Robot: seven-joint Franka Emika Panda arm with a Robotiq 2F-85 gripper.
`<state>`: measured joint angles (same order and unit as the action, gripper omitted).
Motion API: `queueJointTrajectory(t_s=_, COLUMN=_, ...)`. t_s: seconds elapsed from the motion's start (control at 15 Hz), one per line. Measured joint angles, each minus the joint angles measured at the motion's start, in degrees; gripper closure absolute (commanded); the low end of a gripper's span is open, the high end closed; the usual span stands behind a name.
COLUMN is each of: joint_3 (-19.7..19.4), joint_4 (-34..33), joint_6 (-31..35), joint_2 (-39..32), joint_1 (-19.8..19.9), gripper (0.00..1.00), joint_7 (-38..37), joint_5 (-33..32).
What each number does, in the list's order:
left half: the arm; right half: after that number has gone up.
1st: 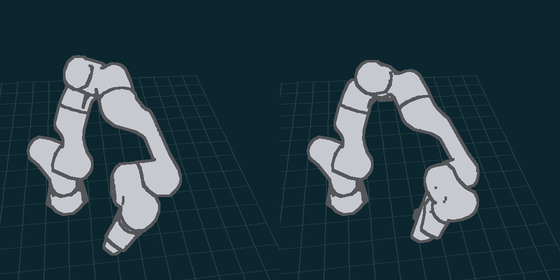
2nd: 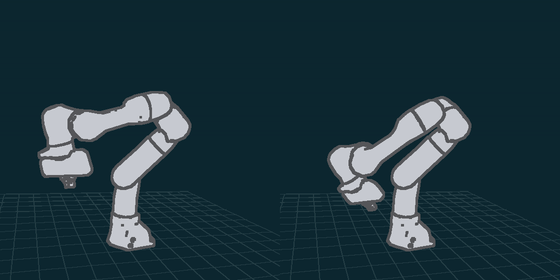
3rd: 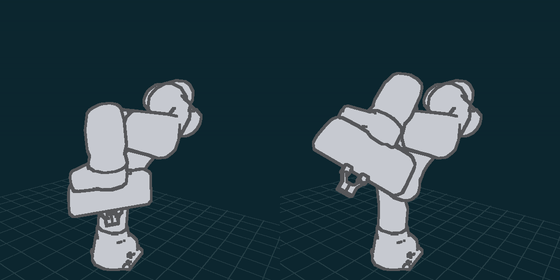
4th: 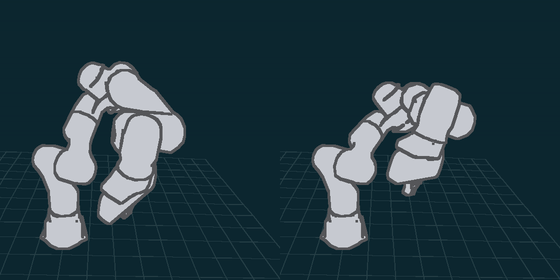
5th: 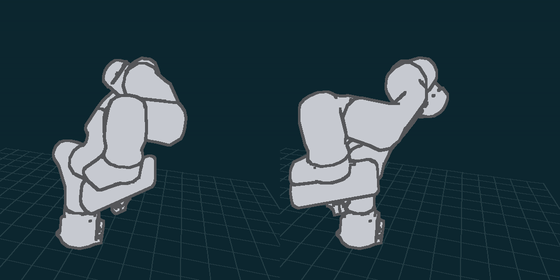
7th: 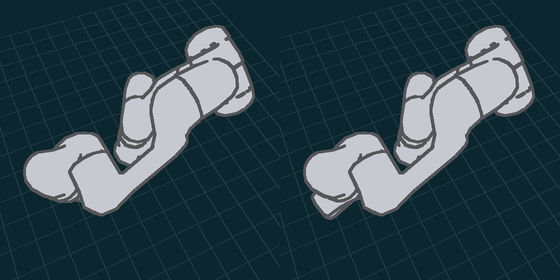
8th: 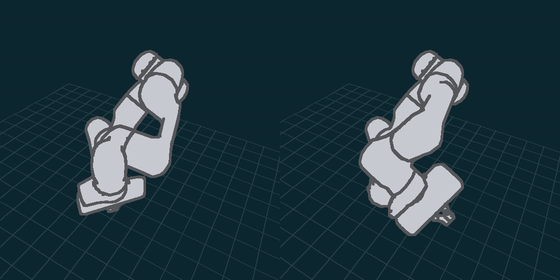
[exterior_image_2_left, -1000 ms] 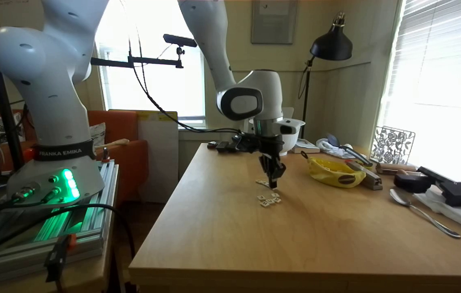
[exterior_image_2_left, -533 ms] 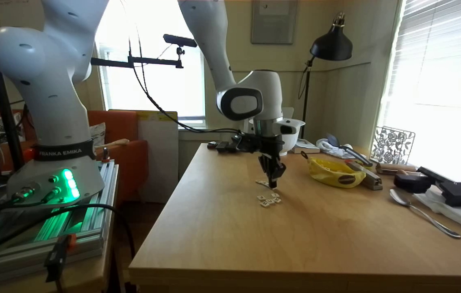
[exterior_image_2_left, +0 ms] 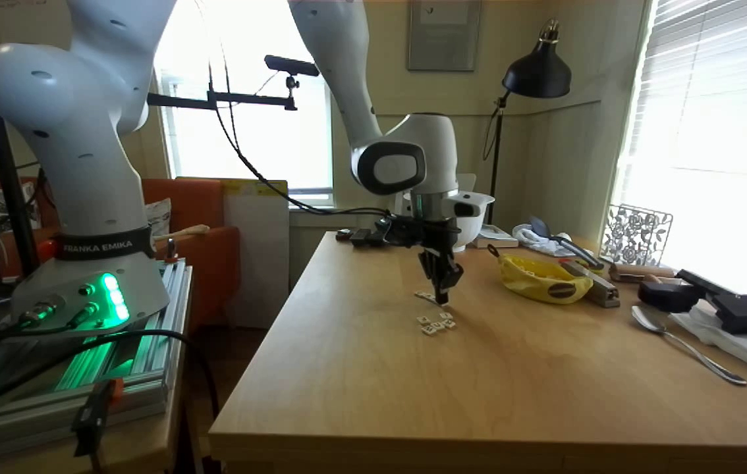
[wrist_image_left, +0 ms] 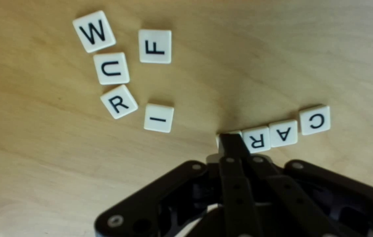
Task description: Move one letter block to the left
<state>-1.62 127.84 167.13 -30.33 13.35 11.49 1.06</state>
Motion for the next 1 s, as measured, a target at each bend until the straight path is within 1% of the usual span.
queueJointTrajectory(t_s=0.4, joint_3=0.4, joint_4=0.0, joint_6=0.0, joint_2=0.0, joint_1=0.0, gripper=1.0, joint_7=0.0, joint_5=0.0)
queueJointTrajectory(t_s=0.67, joint_3=1.6, joint_4=0.0, joint_6=0.0, joint_2=0.0, joint_1=0.8, gripper=1.0, joint_7=0.3, joint_5=0.0)
queueJointTrajectory(t_s=1.0, joint_3=2.2, joint_4=0.1, joint_6=0.0, joint_2=0.1, joint_1=0.9, gripper=1.0, joint_7=0.5, joint_5=0.0)
